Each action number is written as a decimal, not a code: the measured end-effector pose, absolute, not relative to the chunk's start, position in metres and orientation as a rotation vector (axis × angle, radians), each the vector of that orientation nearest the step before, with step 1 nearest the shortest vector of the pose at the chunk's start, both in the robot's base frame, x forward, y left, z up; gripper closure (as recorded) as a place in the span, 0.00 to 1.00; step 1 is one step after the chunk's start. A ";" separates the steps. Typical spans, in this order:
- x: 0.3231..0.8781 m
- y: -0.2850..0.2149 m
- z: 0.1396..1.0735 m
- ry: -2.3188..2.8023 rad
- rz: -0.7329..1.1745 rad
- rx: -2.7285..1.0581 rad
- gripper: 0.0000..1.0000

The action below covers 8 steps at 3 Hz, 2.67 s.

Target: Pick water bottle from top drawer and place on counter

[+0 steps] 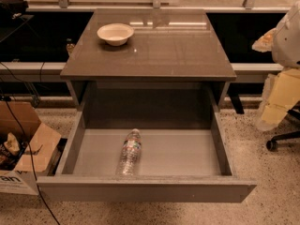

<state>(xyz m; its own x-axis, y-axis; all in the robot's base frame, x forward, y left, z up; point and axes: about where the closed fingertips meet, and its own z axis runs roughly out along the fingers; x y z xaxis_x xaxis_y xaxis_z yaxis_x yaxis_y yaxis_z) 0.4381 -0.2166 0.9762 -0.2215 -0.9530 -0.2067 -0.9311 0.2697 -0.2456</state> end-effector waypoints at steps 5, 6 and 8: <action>0.468 -0.148 0.924 2.327 0.196 -1.358 0.00; 0.488 -0.124 0.893 2.374 0.298 -1.226 0.00; 0.491 -0.122 0.892 2.383 0.293 -1.200 0.00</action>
Offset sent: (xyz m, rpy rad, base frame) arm 0.0022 0.0017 -0.0045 0.0400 -0.0006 -0.0261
